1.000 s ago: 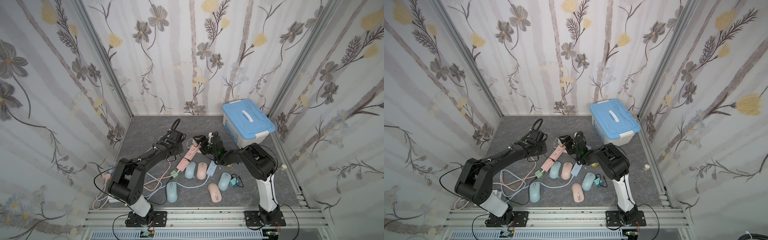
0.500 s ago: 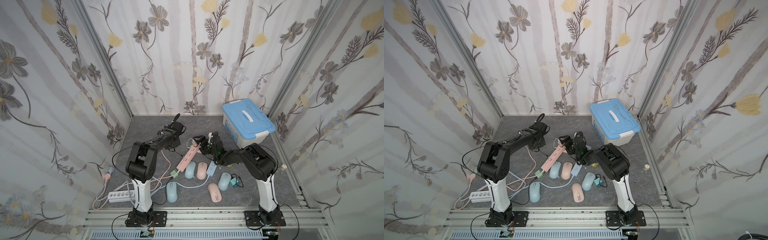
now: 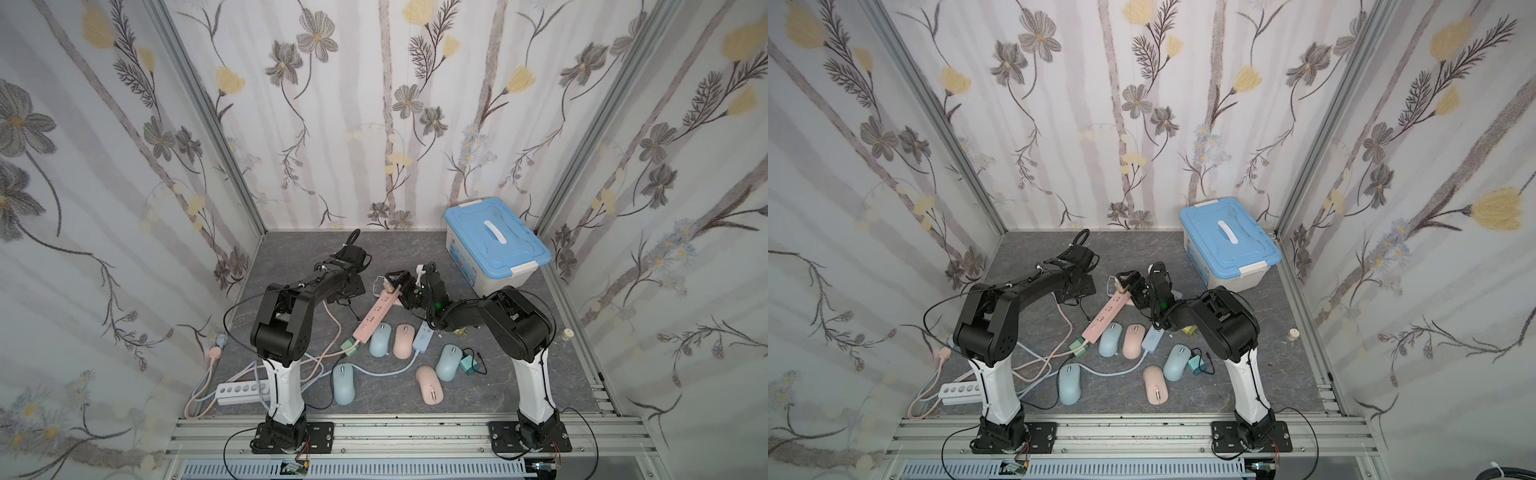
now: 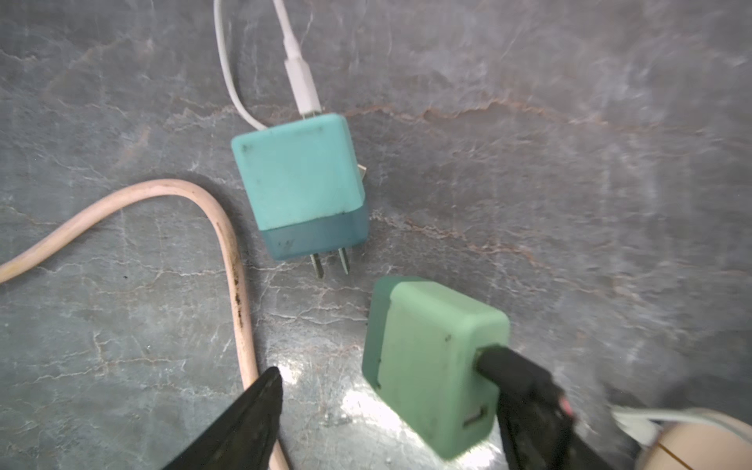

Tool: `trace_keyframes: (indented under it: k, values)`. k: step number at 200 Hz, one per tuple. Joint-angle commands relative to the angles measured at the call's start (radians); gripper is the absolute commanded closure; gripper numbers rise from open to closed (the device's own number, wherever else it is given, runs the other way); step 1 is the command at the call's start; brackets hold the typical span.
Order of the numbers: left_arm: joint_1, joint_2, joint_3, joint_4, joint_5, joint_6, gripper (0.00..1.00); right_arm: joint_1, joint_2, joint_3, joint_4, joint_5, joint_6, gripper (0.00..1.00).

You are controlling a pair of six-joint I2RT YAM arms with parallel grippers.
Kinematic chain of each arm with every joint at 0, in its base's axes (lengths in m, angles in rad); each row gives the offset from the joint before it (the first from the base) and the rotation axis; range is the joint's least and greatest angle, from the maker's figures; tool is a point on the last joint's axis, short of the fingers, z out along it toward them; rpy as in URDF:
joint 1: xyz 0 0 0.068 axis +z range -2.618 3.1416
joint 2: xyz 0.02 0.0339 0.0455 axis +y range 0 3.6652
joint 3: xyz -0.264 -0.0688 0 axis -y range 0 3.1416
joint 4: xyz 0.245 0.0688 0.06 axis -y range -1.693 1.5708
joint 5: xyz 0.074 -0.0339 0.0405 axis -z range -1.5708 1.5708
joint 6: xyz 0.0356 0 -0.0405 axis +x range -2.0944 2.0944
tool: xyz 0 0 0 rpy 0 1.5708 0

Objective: Unplug the wireless mouse
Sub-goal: Place the plug at the center of the board, then pick up the socket from the center of the board.

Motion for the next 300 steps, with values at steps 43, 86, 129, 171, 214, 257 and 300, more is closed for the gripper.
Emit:
trace_keyframes:
  k: [43,86,129,171,214,257,300]
  values:
    - [-0.012,-0.214,-0.119,0.125,0.162,-0.055,0.06,0.001,-0.011,-0.014,-0.066,-0.015,-0.004,0.08]
    - [-0.127,-0.332,-0.270,0.217,0.242,-0.069,0.05,-0.001,-0.018,-0.025,-0.072,-0.016,-0.004,0.07]
    - [-0.238,-0.427,-0.379,0.253,0.216,-0.008,0.05,-0.010,-0.046,-0.046,-0.074,-0.026,-0.036,0.07]
    - [-0.284,-0.338,-0.354,0.185,0.066,0.072,0.05,-0.020,-0.039,-0.051,-0.053,-0.053,-0.036,0.08]
    - [-0.302,-0.228,-0.292,0.179,-0.010,0.112,0.04,-0.021,-0.038,-0.045,-0.052,-0.064,-0.038,0.08]
    - [-0.295,-0.160,-0.228,0.163,-0.021,0.149,0.04,-0.022,-0.032,-0.027,-0.041,-0.097,-0.049,0.08]
    - [-0.263,-0.095,-0.228,0.200,0.096,0.153,0.07,-0.025,-0.015,-0.015,0.009,-0.140,-0.055,0.09]
